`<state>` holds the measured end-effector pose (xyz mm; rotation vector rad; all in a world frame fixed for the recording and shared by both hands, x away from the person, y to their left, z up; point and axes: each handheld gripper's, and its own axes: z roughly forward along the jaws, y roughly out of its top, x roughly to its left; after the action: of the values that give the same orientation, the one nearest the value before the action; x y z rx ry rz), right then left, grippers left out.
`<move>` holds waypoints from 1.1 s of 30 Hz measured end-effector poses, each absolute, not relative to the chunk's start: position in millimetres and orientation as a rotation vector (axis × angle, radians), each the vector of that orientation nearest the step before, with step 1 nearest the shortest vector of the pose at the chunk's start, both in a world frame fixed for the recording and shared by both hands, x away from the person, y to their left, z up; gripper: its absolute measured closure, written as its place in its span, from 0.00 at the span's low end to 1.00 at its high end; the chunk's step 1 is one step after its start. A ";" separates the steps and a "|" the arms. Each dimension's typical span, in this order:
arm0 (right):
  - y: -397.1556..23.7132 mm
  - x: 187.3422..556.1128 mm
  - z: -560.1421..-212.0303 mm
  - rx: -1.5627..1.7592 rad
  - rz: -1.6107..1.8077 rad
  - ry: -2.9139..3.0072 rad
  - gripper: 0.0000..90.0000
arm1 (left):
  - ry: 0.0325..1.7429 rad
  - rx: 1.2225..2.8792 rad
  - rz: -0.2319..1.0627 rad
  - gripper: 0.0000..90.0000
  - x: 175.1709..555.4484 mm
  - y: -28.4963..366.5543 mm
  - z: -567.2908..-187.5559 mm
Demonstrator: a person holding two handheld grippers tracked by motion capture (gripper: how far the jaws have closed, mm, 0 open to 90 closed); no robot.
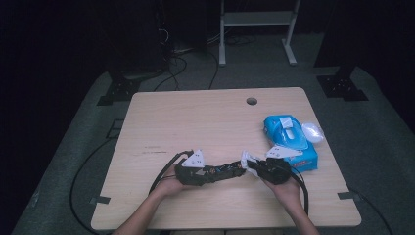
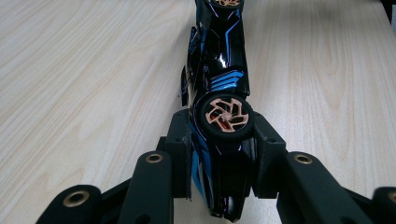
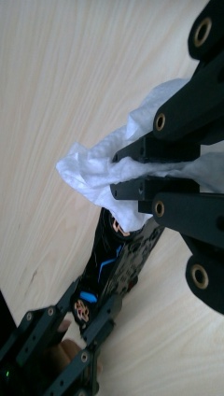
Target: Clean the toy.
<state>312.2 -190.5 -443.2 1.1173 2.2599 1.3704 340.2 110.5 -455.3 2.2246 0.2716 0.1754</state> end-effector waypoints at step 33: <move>-178.8 313.5 -443.1 1.087 1.430 2.287 0.93 | 0.252 2.332 0.173 0.61 348.8 94.1 -433.6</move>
<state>313.5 -178.8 -443.1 1.0866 2.2868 1.4299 348.8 94.1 -433.6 2.3316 0.2516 0.1726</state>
